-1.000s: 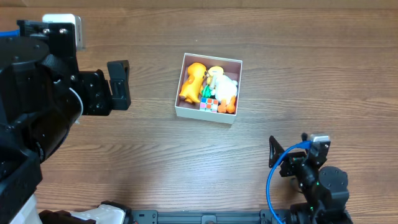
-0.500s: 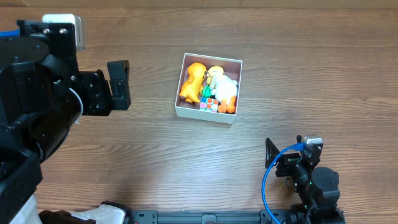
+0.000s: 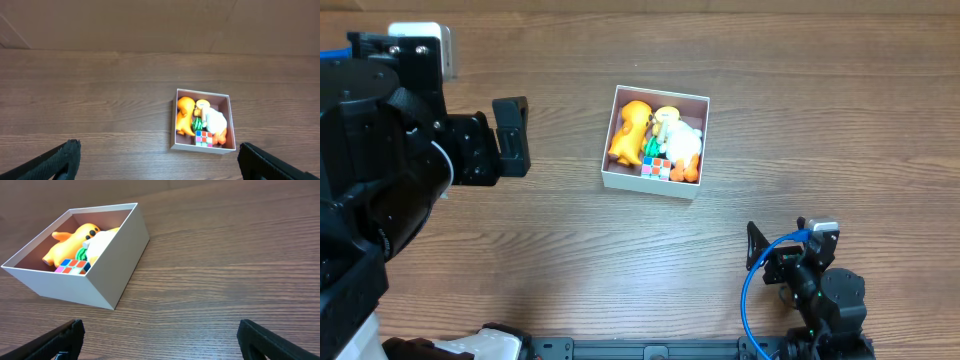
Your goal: Pack container
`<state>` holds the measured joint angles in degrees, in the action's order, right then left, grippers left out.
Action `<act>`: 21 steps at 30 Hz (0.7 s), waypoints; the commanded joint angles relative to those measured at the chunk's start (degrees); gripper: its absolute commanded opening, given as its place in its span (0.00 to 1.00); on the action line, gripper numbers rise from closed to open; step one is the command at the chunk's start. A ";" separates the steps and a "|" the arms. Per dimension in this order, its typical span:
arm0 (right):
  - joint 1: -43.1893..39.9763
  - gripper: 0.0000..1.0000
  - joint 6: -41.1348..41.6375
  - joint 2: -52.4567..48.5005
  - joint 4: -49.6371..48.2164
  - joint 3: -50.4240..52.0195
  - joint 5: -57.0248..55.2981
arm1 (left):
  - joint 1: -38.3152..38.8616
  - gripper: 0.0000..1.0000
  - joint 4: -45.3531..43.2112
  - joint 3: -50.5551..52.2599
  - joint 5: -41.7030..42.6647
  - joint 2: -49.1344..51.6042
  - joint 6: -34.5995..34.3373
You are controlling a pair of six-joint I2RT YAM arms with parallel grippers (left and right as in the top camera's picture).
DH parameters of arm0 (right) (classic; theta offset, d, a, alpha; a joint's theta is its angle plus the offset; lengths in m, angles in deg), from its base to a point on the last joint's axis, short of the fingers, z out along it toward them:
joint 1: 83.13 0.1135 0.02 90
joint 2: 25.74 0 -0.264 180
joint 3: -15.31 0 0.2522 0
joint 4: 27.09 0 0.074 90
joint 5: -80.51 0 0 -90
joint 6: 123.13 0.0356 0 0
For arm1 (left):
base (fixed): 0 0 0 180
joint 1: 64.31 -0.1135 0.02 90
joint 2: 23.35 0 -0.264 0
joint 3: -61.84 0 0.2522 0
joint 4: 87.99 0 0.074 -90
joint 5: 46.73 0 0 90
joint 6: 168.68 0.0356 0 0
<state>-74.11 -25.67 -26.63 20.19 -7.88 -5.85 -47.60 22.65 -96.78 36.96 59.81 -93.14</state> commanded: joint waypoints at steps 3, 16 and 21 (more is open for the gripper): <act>-0.15 1.00 -0.04 0.57 -0.42 0.70 0.31 | -0.61 1.00 -0.09 -0.26 -0.76 0.39 0.76; -0.15 1.00 -0.04 0.57 -0.42 0.70 0.31 | -17.33 1.00 -32.39 45.66 7.26 -23.21 4.09; -0.15 1.00 -0.04 0.57 -0.42 0.70 0.31 | -19.39 1.00 -52.46 78.64 7.37 -41.72 5.95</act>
<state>-74.11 -25.67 -26.58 19.78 -7.77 -5.83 -65.96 -21.11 -34.81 42.62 28.55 -90.03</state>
